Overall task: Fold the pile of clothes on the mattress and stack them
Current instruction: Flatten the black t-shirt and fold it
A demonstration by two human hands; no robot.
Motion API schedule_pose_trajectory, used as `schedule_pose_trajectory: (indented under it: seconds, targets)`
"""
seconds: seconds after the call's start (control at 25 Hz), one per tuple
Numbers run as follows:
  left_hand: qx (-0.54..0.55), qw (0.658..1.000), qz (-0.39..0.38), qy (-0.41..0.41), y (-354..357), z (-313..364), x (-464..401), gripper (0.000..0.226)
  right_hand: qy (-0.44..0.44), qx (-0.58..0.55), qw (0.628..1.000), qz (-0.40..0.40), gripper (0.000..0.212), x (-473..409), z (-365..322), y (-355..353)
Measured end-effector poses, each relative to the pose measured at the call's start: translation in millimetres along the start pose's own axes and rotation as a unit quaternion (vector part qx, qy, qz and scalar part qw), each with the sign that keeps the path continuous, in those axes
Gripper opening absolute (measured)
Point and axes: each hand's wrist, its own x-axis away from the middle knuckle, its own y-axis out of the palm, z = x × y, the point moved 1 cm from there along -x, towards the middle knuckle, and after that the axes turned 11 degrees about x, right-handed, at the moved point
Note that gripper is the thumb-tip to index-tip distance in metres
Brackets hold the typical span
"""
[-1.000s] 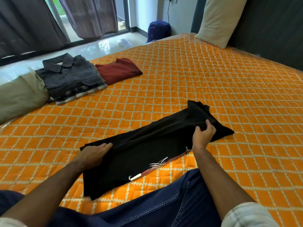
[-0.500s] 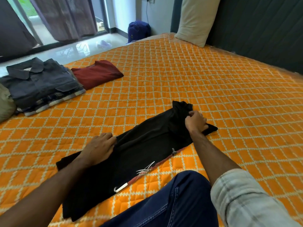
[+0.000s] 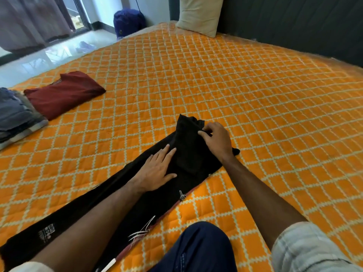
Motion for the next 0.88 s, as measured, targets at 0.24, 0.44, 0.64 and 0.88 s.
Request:
schedule_pose_trajectory:
  seconds: [0.24, 0.44, 0.64, 0.88]
  targets:
    - [-0.029, 1.0, -0.001, -0.001, 5, 13, -1, 0.079, 0.06, -0.117, 0.991, 0.023, 0.018, 25, 4, -15]
    - [-0.027, 0.999, -0.036, 0.006, 2, 16, -5, 0.063, 0.216, -0.178, 0.958, -0.054, 0.012, 34, 14, -32]
    - [-0.046, 0.997, -0.044, 0.049, 7, 4, 21, 0.063, -0.002, 0.225, 0.973, -0.05, 0.036, 57, 18, -7]
    - [-0.096, 0.995, 0.006, -0.013, 13, -45, 149, 0.068, -0.063, 0.346, 0.927, -0.13, 0.046, 62, -33, 26]
